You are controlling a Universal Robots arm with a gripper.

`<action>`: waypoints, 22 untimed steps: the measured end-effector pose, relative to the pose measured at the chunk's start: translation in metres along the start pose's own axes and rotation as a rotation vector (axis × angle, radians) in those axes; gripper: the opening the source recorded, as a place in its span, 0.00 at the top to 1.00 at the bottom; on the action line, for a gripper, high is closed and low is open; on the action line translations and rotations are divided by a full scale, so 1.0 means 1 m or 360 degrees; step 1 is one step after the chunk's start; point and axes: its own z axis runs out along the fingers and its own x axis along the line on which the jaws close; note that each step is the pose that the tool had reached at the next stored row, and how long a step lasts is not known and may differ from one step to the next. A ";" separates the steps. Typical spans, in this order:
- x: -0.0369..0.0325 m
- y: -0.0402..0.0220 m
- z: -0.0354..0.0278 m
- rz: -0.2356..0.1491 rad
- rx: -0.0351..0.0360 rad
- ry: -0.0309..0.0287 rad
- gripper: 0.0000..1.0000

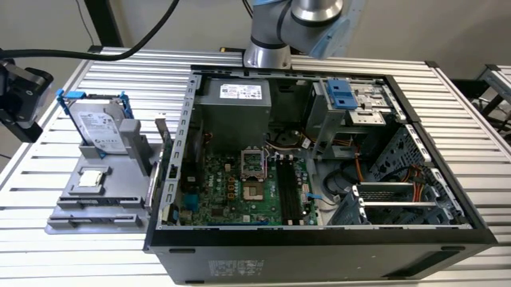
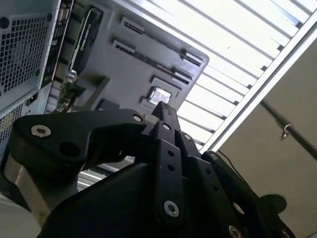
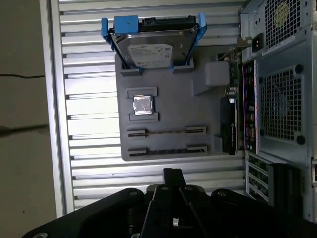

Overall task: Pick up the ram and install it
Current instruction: 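Reach for the ram, then pick up the ram and move it above insertion slot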

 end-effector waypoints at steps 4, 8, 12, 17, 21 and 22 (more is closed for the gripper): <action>0.0000 0.0001 0.0001 0.0000 0.0000 -0.00001 1.00; 0.0000 0.0001 0.0000 0.0000 0.0000 0.00000 1.00; 0.0000 0.0001 0.0000 -0.0007 0.0000 0.00002 1.00; 0.0001 0.0002 0.0001 -0.0099 0.0000 0.00046 1.00; 0.0000 0.0001 0.0000 -0.0202 -0.0002 0.00096 1.00; 0.0000 0.0001 0.0000 -0.0225 -0.0002 0.00106 1.00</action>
